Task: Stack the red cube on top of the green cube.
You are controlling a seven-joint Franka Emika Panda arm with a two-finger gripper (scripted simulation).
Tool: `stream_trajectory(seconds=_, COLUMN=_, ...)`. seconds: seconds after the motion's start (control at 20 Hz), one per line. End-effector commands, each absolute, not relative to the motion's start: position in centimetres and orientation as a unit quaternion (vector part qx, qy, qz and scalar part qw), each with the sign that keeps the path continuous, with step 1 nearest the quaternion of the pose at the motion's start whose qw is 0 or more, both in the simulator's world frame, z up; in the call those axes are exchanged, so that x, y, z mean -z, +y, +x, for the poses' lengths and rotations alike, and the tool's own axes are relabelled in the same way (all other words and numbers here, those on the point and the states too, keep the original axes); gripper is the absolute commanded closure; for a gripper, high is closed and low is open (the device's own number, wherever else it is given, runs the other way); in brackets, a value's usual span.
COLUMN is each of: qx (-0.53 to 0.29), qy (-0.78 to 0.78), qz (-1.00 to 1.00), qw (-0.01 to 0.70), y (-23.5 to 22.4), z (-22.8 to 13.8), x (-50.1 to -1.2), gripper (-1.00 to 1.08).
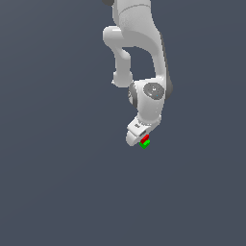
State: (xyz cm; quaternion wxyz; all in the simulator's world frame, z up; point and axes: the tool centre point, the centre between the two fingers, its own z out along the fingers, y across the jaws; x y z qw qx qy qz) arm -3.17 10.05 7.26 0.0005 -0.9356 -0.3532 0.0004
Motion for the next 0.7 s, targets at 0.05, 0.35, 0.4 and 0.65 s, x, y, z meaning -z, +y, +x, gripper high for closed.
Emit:
stream_trajectory(seconds=0.05, qx=0.0, qy=-0.352, qz=-0.936, qw=0.0, y=11.25, z=-3.06, x=-6.44, gripper=1.08)
stream_trajectory(seconds=0.35, qx=0.0, qy=-0.352, qz=-0.936, qw=0.0, y=11.56, z=-3.03, x=-6.23, gripper=-0.92)
stream_trajectory(seconds=0.4, qx=0.0, qy=-0.352, qz=-0.936, qw=0.0, y=11.56, z=-3.03, x=-6.23, gripper=-0.92)
stream_trajectory(seconds=0.65, qx=0.0, qy=-0.352, qz=-0.936, qw=0.0, y=11.56, z=-3.03, x=-6.23, gripper=-0.92)
